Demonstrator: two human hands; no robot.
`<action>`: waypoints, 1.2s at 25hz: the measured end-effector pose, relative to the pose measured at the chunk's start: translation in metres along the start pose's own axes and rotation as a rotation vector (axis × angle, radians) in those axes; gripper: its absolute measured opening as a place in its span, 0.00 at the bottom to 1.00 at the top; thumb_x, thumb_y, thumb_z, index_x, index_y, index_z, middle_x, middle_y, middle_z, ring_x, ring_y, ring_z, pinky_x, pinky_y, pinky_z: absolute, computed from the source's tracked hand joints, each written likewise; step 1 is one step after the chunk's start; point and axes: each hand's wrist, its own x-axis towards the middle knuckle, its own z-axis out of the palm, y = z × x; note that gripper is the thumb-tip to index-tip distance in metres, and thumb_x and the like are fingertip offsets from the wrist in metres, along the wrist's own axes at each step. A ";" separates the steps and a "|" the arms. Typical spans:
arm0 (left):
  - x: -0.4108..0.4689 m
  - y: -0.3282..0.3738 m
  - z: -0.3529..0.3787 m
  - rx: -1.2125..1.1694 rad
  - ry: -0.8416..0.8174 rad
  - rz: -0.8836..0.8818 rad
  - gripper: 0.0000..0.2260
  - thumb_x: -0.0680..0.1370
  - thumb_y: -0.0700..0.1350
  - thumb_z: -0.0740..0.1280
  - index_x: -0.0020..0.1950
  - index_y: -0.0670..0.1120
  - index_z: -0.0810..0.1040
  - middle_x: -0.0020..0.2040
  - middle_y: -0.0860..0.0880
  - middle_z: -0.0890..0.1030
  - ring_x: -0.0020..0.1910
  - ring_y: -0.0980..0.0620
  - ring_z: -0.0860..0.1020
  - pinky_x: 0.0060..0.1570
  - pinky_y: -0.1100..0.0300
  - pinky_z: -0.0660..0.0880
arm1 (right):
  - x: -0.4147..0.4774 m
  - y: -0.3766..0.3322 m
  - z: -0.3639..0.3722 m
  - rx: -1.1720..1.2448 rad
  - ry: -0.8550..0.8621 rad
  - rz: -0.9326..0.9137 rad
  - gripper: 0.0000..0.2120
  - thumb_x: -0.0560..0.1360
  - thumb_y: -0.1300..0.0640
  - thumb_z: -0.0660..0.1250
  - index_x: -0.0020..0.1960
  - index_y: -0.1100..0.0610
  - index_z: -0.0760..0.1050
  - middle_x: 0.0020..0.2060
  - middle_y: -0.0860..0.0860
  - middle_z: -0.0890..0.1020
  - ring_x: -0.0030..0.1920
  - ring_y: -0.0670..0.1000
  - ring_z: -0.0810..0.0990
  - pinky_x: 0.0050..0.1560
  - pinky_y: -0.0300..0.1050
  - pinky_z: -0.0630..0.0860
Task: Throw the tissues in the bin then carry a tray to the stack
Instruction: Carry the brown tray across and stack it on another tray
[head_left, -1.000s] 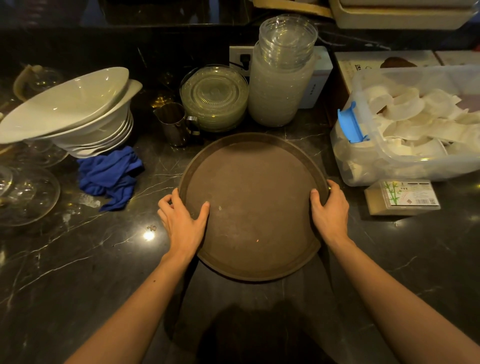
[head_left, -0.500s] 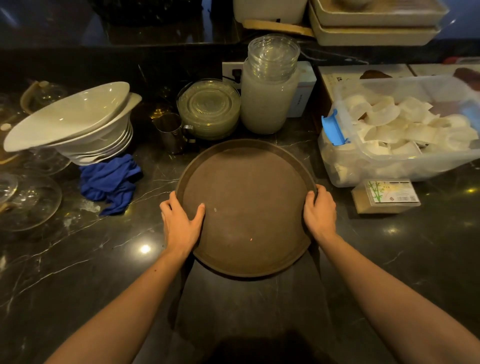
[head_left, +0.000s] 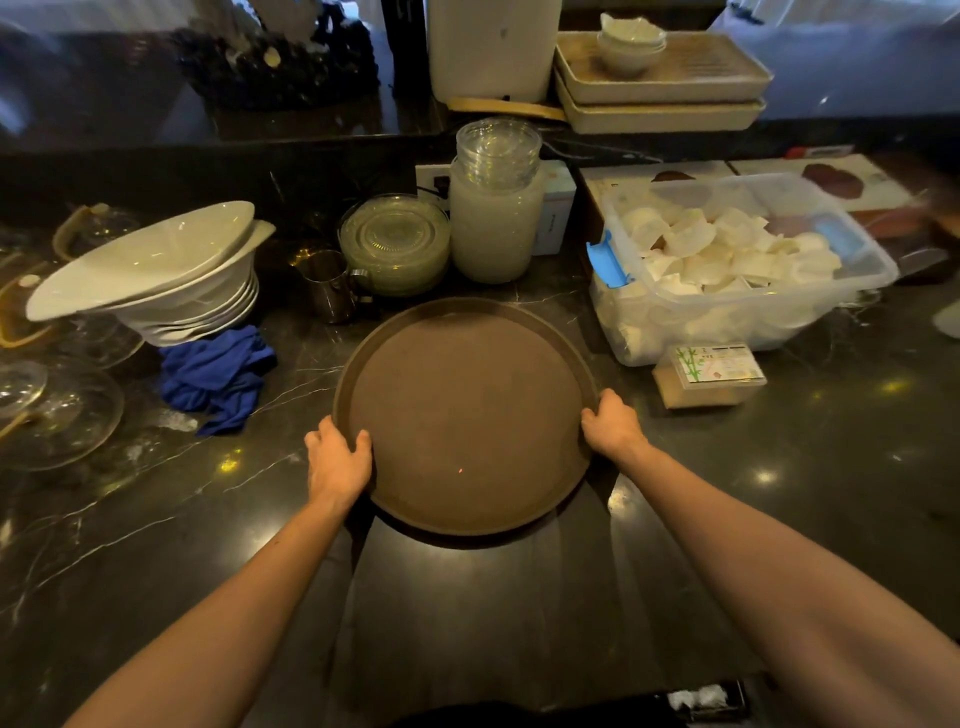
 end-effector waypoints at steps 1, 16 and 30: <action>-0.001 -0.005 -0.001 0.007 -0.005 -0.002 0.25 0.80 0.49 0.62 0.73 0.40 0.62 0.68 0.36 0.68 0.65 0.37 0.70 0.64 0.45 0.68 | -0.006 0.003 0.001 0.005 -0.014 0.005 0.13 0.79 0.56 0.59 0.59 0.64 0.68 0.61 0.65 0.75 0.61 0.64 0.74 0.57 0.51 0.71; -0.035 -0.028 -0.026 0.183 -0.179 -0.058 0.28 0.81 0.59 0.52 0.65 0.35 0.63 0.61 0.33 0.75 0.47 0.38 0.79 0.38 0.51 0.76 | -0.059 0.042 0.012 0.050 -0.065 0.059 0.25 0.78 0.40 0.59 0.60 0.61 0.69 0.57 0.59 0.77 0.54 0.61 0.78 0.45 0.55 0.82; -0.150 -0.053 -0.035 -0.023 0.178 -0.093 0.17 0.82 0.55 0.54 0.46 0.41 0.70 0.41 0.46 0.75 0.47 0.40 0.75 0.42 0.51 0.68 | -0.097 0.057 -0.001 0.177 0.062 -0.292 0.14 0.82 0.50 0.57 0.46 0.60 0.68 0.45 0.57 0.77 0.43 0.55 0.75 0.41 0.45 0.65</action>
